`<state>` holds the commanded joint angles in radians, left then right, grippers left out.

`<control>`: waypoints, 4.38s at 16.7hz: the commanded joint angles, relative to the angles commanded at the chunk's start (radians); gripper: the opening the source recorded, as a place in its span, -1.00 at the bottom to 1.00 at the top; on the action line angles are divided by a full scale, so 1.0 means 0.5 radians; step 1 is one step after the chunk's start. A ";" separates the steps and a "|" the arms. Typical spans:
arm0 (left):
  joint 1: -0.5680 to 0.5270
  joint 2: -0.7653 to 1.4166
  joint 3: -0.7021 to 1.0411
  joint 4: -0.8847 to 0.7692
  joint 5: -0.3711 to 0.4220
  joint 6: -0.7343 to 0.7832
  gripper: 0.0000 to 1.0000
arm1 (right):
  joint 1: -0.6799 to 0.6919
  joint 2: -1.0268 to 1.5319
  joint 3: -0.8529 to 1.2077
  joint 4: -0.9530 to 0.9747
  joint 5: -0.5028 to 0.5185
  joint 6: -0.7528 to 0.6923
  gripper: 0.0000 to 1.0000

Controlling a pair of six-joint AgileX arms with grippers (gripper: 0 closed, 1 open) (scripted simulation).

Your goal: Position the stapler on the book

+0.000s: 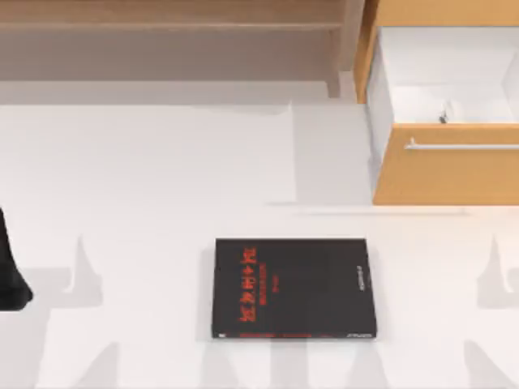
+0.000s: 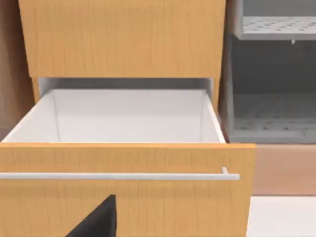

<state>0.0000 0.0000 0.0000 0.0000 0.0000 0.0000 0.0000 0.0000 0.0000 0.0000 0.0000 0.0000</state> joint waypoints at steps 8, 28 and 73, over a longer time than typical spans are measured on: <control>0.000 0.000 0.000 0.000 0.000 0.000 1.00 | 0.058 0.421 0.386 -0.287 -0.052 0.025 1.00; 0.000 0.000 0.000 0.000 0.000 0.000 1.00 | 0.267 4.360 3.975 -2.303 0.033 0.039 1.00; 0.000 0.000 0.000 0.000 0.000 0.000 1.00 | 0.260 4.932 4.213 -2.222 0.017 0.116 -0.81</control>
<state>0.0000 0.0000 0.0000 0.0000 0.0000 0.0000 0.1302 2.4662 2.1067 -1.1111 0.0084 0.0581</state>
